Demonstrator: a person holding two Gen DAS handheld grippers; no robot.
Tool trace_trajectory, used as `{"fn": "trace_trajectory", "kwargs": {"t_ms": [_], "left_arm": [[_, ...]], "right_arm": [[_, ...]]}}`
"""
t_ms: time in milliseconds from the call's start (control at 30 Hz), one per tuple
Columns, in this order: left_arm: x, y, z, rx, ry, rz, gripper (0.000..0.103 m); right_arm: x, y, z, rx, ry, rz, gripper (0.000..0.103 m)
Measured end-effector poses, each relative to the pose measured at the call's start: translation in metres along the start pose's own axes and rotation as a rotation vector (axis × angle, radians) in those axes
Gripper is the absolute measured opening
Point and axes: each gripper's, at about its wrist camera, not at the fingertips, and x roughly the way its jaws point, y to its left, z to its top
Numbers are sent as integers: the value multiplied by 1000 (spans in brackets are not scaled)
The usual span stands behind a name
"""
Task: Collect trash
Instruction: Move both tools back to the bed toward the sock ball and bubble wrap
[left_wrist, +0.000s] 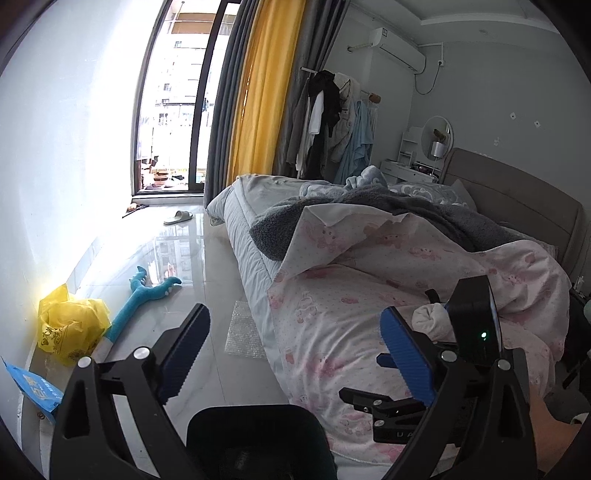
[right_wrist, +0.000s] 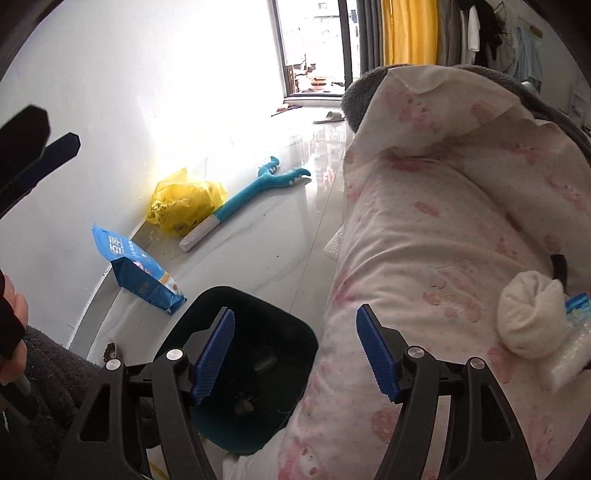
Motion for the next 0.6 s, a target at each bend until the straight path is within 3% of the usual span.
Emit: {"fn": "trace_trajectory", "kwargs": {"t_ms": [333, 600], "left_arm": [[22, -25, -2, 5, 54, -44, 95], [47, -44, -2, -10, 111, -93, 95]], "right_arm": [[-40, -41, 0, -16, -96, -98, 74], [-65, -58, -2, -158, -143, -217, 80]]}}
